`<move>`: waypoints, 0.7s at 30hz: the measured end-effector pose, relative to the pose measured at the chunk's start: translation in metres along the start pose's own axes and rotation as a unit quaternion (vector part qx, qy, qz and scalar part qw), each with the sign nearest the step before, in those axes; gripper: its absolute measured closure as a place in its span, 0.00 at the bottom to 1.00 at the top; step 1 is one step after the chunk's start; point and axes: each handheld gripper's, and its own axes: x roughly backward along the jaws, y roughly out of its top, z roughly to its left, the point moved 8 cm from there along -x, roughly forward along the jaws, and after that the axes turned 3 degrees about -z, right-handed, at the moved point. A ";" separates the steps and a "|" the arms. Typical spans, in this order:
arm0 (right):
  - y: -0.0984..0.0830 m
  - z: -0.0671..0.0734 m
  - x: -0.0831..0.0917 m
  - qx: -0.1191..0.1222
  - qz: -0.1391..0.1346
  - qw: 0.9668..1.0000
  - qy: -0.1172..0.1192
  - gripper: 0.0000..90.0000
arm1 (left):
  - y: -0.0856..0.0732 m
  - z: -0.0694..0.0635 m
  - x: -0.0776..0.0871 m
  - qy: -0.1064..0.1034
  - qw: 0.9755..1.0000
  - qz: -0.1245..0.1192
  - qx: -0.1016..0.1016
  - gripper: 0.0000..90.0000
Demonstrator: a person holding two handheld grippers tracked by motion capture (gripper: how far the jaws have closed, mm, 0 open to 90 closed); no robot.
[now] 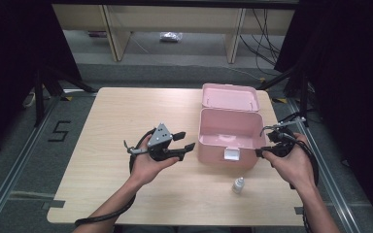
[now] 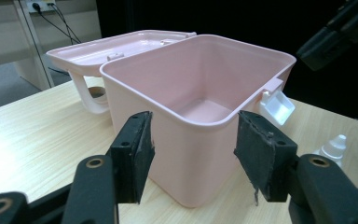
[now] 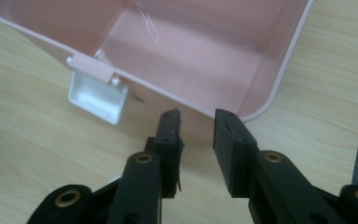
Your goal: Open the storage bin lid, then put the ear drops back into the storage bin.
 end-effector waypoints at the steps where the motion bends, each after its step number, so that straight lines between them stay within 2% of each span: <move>1: 0.000 -0.001 -0.001 0.012 -0.003 1.000 -0.004 0.80 | -0.001 0.000 0.000 0.000 1.000 0.000 0.002 0.50; 2: 0.000 -0.002 0.000 0.018 -0.001 1.000 -0.004 0.80 | -0.001 0.001 0.000 0.000 1.000 0.000 0.002 0.50; 4: -0.001 0.002 -0.001 0.011 0.008 1.000 0.001 0.80 | -0.002 0.002 0.000 0.003 1.000 0.002 0.000 0.49; 5: -0.002 0.001 -0.001 0.020 0.010 1.000 -0.003 0.80 | -0.002 0.002 0.000 0.003 1.000 0.001 0.001 0.49; 7: -0.003 0.004 -0.001 0.011 0.019 1.000 0.003 0.80 | -0.003 0.003 0.000 0.004 1.000 0.001 0.003 0.49; 8: -0.005 0.007 0.000 -0.004 0.030 1.000 0.005 0.80 | -0.003 0.003 -0.001 0.004 1.000 0.001 0.003 0.49; 9: -0.004 0.004 -0.002 0.017 0.026 1.000 0.006 0.80 | -0.003 0.003 -0.001 0.004 1.000 0.003 0.003 0.49; 12: -0.004 0.004 -0.001 0.019 0.029 0.999 0.005 0.80 | -0.003 0.004 -0.002 0.005 1.000 0.002 0.003 0.49; 17: -0.009 0.007 0.001 -0.001 0.049 0.999 0.004 0.80 | -0.001 0.004 -0.003 0.007 1.000 0.001 0.005 0.49; 19: -0.011 0.011 0.000 -0.021 0.057 0.998 0.003 0.80 | 0.000 0.004 -0.002 0.006 1.000 0.000 0.005 0.49; 20: -0.012 0.008 0.001 -0.003 0.063 0.998 0.001 0.80 | 0.000 0.005 -0.002 0.008 1.000 -0.001 0.006 0.49; 21: -0.012 0.011 0.000 -0.014 0.066 0.998 0.002 0.80 | 0.000 0.005 -0.001 0.008 1.000 -0.001 0.006 0.49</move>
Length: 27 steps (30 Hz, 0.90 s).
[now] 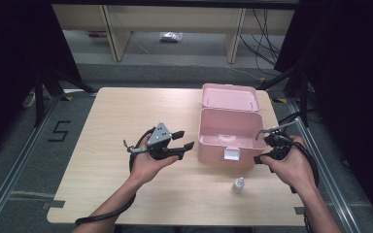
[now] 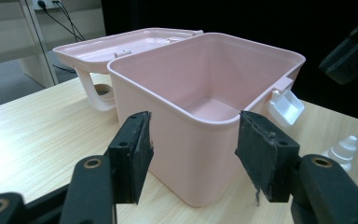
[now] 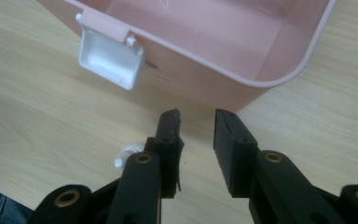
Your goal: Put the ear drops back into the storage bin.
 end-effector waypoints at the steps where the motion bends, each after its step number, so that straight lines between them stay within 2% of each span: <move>1: -0.001 0.001 0.000 0.002 0.001 1.000 0.001 0.80 | 0.000 0.000 0.000 0.000 1.000 -0.001 0.002 0.49; 2: -0.001 0.000 0.000 0.011 0.004 1.000 0.004 0.80 | 0.000 -0.001 0.001 0.000 1.000 -0.001 0.002 0.48; 4: -0.004 0.004 0.000 0.012 0.014 1.000 0.006 0.80 | -0.001 -0.002 0.002 -0.001 1.000 0.000 -0.001 0.48; 5: -0.005 0.007 -0.001 0.006 0.022 1.000 0.009 0.80 | -0.001 -0.001 0.002 -0.001 1.000 0.001 -0.002 0.48; 6: -0.006 0.007 -0.001 0.017 0.035 0.999 0.009 0.80 | -0.001 -0.001 0.003 0.000 1.000 0.000 -0.001 0.48; 7: -0.006 0.006 -0.004 0.025 0.035 0.999 0.004 0.80 | -0.001 -0.001 0.003 0.001 1.000 0.000 0.000 0.48; 8: -0.008 0.010 -0.004 0.013 0.049 0.999 0.001 0.80 | -0.002 -0.001 0.003 0.001 1.000 0.000 0.000 0.48; 9: -0.008 0.008 -0.005 0.030 0.050 0.998 0.002 0.80 | -0.002 -0.001 0.003 0.002 1.000 -0.001 0.001 0.48; 10: -0.009 0.011 -0.006 0.026 0.058 0.998 0.010 0.80 | -0.003 -0.001 0.003 0.002 1.000 -0.001 0.003 0.48; 13: -0.010 0.012 -0.011 0.045 0.063 0.997 0.013 0.78 | -0.005 -0.001 0.003 0.002 1.000 0.004 0.002 0.48; 14: -0.010 0.017 -0.013 0.036 0.061 0.997 0.022 0.78 | -0.006 0.000 0.002 0.002 1.000 0.004 0.002 0.48; 15: -0.010 0.015 -0.014 0.054 0.057 0.997 0.015 0.77 | -0.006 0.000 0.002 0.000 1.000 0.001 0.004 0.48; 16: -0.010 0.017 -0.015 0.058 0.059 0.996 0.019 0.77 | -0.006 0.001 0.002 0.001 1.000 0.001 0.003 0.48; 19: -0.012 0.019 -0.018 0.093 0.069 0.993 0.025 0.77 | -0.005 0.001 0.003 0.005 1.000 0.003 0.002 0.47; 21: -0.014 0.026 -0.020 0.087 0.074 0.993 0.030 0.77 | -0.004 0.000 0.003 0.005 1.000 0.004 0.001 0.47; 22: -0.015 0.026 -0.019 0.097 0.084 0.991 0.031 0.77 | -0.004 -0.001 0.003 0.004 1.000 0.003 0.000 0.47; 25: -0.015 0.029 -0.022 0.117 0.085 0.989 0.035 0.76 | -0.004 -0.001 0.003 0.004 1.000 0.003 0.000 0.47; 27: -0.018 0.032 -0.022 0.110 0.098 0.988 0.035 0.76 | -0.004 0.000 0.003 0.004 1.000 0.004 0.000 0.47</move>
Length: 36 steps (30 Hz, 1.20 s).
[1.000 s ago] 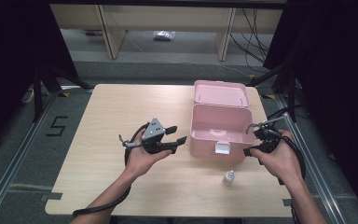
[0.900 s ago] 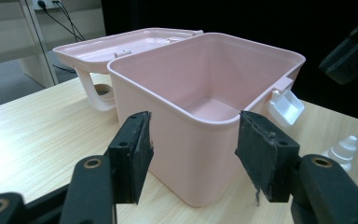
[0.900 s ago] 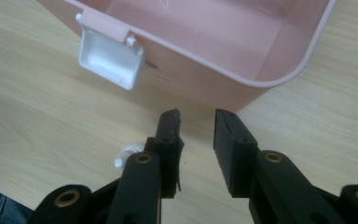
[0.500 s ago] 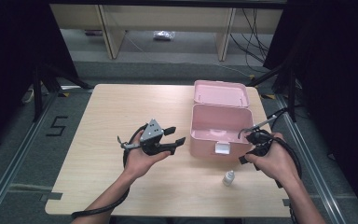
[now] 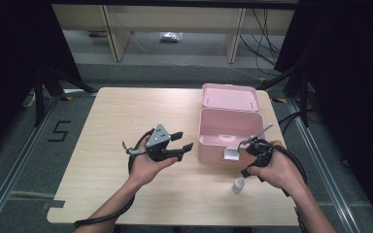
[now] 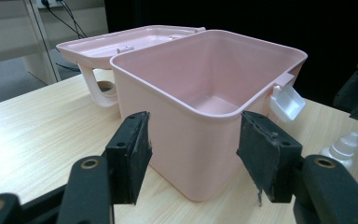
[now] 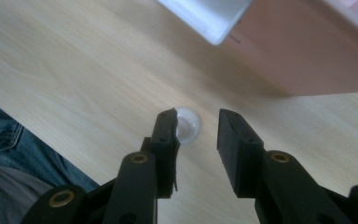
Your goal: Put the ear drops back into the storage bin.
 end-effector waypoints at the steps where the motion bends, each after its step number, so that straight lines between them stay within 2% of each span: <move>1: -0.001 0.001 -0.001 0.004 0.005 1.000 0.002 0.75 | 0.000 0.000 0.000 0.000 1.000 0.001 0.000 0.47; 2: -0.001 0.001 -0.001 0.013 0.007 1.000 0.001 0.75 | -0.001 0.000 0.000 0.001 1.000 0.001 0.001 0.47; 4: -0.002 0.004 -0.004 0.013 0.014 1.000 0.006 0.74 | -0.001 0.001 -0.001 0.001 1.000 0.000 0.002 0.47; 5: -0.001 0.003 -0.007 0.043 0.010 0.999 0.013 0.74 | -0.001 0.001 -0.001 0.001 1.000 0.001 0.002 0.47; 7: 0.000 0.007 -0.008 0.045 0.008 0.999 0.023 0.74 | -0.001 0.000 -0.001 0.001 1.000 0.001 0.002 0.47; 8: -0.001 0.010 -0.009 0.035 0.016 0.999 0.025 0.74 | -0.001 0.000 -0.001 0.000 1.000 0.000 0.002 0.47; 9: 0.000 0.008 -0.011 0.045 0.013 0.999 0.022 0.74 | -0.001 0.000 -0.001 0.000 1.000 0.000 0.001 0.47; 12: -0.001 0.010 -0.012 0.032 0.027 0.999 0.019 0.74 | -0.001 0.000 -0.001 -0.001 1.000 0.000 0.001 0.47; 13: 0.001 0.008 -0.013 0.042 0.023 0.999 0.015 0.74 | -0.001 0.000 -0.001 -0.001 1.000 0.000 0.002 0.47; 15: 0.001 0.008 -0.015 0.047 0.030 0.998 0.014 0.73 | -0.001 0.001 -0.001 -0.004 1.000 -0.004 0.003 0.47; 16: 0.000 0.010 -0.015 0.036 0.036 0.999 0.014 0.73 | -0.001 0.001 -0.001 -0.001 1.000 -0.002 0.003 0.47; 17: 0.000 0.011 -0.017 0.035 0.038 0.999 0.014 0.73 | -0.001 0.001 0.000 0.000 1.000 0.000 0.002 0.47; 18: 0.001 0.010 -0.018 0.049 0.040 0.998 0.016 0.73 | -0.001 0.001 0.000 0.000 1.000 -0.001 0.003 0.47; 20: 0.000 0.013 -0.019 0.033 0.049 0.998 0.011 0.73 | -0.002 0.001 0.000 0.000 1.000 0.000 0.003 0.47; 24: 0.000 0.013 -0.022 0.041 0.057 0.998 0.008 0.72 | -0.002 0.001 0.000 0.001 1.000 -0.001 0.003 0.47; 25: -0.001 0.014 -0.023 0.035 0.061 0.998 0.009 0.72 | -0.002 0.001 0.000 0.001 1.000 -0.001 0.004 0.47; 26: -0.001 0.012 -0.025 0.046 0.063 0.997 0.007 0.72 | -0.002 0.001 -0.001 -0.002 1.000 -0.005 0.005 0.47; 27: -0.001 0.013 -0.025 0.045 0.068 0.997 0.008 0.72 | -0.002 0.001 -0.001 -0.002 1.000 -0.005 0.005 0.47; 29: -0.001 0.013 -0.027 0.041 0.069 0.997 0.006 0.72 | -0.003 0.002 0.000 0.002 1.000 0.001 0.003 0.47; 31: -0.001 0.012 -0.028 0.051 0.070 0.996 0.006 0.72 | -0.003 0.002 0.000 0.002 1.000 0.002 0.003 0.47; 33: -0.001 0.013 -0.029 0.045 0.071 0.996 0.006 0.72 | -0.002 0.002 0.000 0.001 1.000 0.001 0.003 0.47; 34: -0.001 0.012 -0.030 0.055 0.070 0.996 0.006 0.72 | -0.002 0.001 -0.001 0.001 1.000 0.001 0.003 0.47; 35: -0.001 0.013 -0.030 0.044 0.072 0.996 0.003 0.72 | -0.002 0.001 -0.001 0.001 1.000 0.001 0.003 0.47; 36: 0.000 0.013 -0.031 0.046 0.073 0.996 0.002 0.72 | -0.002 0.001 -0.001 0.001 1.000 0.001 0.003 0.47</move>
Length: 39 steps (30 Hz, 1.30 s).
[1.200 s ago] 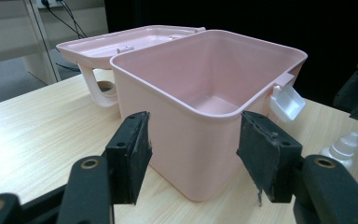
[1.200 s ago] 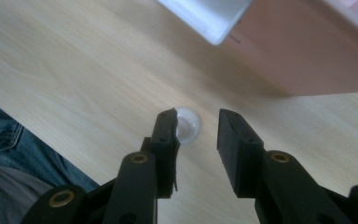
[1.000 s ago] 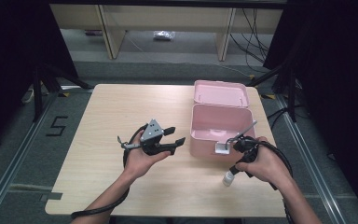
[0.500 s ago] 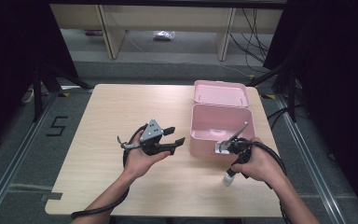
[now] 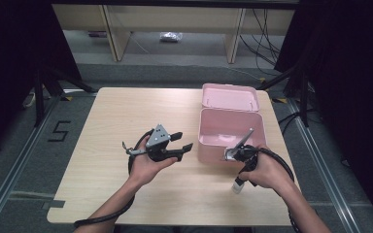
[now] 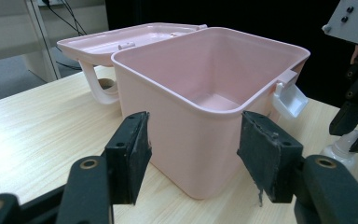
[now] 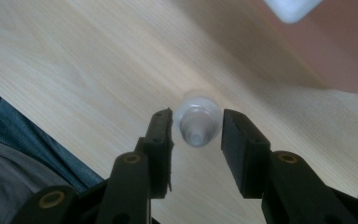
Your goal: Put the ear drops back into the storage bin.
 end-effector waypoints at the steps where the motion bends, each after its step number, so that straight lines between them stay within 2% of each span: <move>1: -0.001 0.000 0.000 0.004 0.003 1.000 0.000 0.72 | 0.000 0.000 0.000 0.000 1.000 0.000 0.000 0.47; 2: 0.000 -0.001 -0.001 0.015 0.001 1.000 0.000 0.72 | 0.000 0.000 0.000 0.000 1.000 0.000 0.000 0.47; 3: 0.001 -0.001 -0.002 0.012 -0.003 1.000 -0.002 0.71 | 0.000 0.000 0.000 0.001 1.000 0.000 0.000 0.47; 4: 0.000 0.000 -0.002 0.000 0.001 1.000 -0.004 0.71 | 0.000 0.000 0.000 0.001 1.000 0.000 0.000 0.47; 11: 0.000 0.001 -0.004 0.002 0.003 1.000 -0.002 0.71 | 0.001 0.000 0.000 0.000 1.000 0.000 -0.001 0.47; 12: 0.000 0.000 -0.005 0.013 0.005 1.000 0.000 0.71 | 0.001 0.000 0.000 0.000 1.000 0.000 -0.001 0.47; 14: 0.000 0.002 -0.006 0.001 0.007 1.000 -0.001 0.72 | 0.000 0.000 0.000 0.000 1.000 0.000 0.000 0.47; 15: 0.000 0.001 -0.007 0.008 0.007 1.000 -0.001 0.72 | 0.000 0.000 0.000 0.000 1.000 0.000 0.000 0.47; 18: -0.001 0.002 -0.008 0.002 0.012 1.000 -0.001 0.72 | 0.000 0.000 0.000 0.000 1.000 0.000 0.000 0.47; 23: -0.001 0.000 -0.011 0.013 0.017 1.000 -0.001 0.73 | -0.001 0.000 0.000 0.000 1.000 0.000 0.001 0.47; 26: 0.000 -0.001 -0.012 0.010 0.015 1.000 -0.011 0.75 | -0.001 0.000 0.001 0.001 1.000 0.000 0.001 0.47; 29: 0.000 0.001 -0.010 0.009 0.018 1.000 -0.006 0.77 | -0.002 0.000 0.001 0.000 1.000 0.001 0.001 0.47; 34: -0.001 0.000 -0.012 0.001 0.019 1.000 -0.017 0.78 | -0.003 0.001 0.001 0.001 1.000 0.002 0.001 0.47; 39: -0.001 -0.001 -0.012 0.015 0.016 1.000 -0.015 0.78 | -0.003 0.000 0.001 0.000 1.000 0.002 0.002 0.47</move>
